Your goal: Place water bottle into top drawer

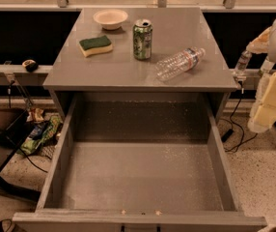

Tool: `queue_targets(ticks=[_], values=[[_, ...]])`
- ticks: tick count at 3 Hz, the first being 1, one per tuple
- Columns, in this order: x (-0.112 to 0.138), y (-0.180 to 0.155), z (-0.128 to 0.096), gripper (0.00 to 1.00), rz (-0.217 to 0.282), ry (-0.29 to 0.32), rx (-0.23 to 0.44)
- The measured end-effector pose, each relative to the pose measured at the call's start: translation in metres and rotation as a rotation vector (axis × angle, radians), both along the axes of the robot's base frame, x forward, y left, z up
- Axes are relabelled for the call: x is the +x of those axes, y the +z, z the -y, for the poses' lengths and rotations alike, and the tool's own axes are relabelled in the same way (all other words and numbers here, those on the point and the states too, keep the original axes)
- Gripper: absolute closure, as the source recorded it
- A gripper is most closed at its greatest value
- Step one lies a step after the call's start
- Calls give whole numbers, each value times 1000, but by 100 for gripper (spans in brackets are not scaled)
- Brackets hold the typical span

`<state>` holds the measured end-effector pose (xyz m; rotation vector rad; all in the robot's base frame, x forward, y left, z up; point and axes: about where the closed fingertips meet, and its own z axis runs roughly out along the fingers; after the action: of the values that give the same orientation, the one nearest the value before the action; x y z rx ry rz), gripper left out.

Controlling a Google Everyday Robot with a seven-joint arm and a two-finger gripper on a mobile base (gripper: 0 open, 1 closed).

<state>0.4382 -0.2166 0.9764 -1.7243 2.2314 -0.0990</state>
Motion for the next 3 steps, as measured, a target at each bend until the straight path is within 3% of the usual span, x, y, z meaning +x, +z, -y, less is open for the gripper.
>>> queue_targets(ticks=[1,2,3], values=[[0,0,0,0,0,0,0],[-10,23,0,0,8,9,-55],[-7,66,-12,0,71,101,-175]])
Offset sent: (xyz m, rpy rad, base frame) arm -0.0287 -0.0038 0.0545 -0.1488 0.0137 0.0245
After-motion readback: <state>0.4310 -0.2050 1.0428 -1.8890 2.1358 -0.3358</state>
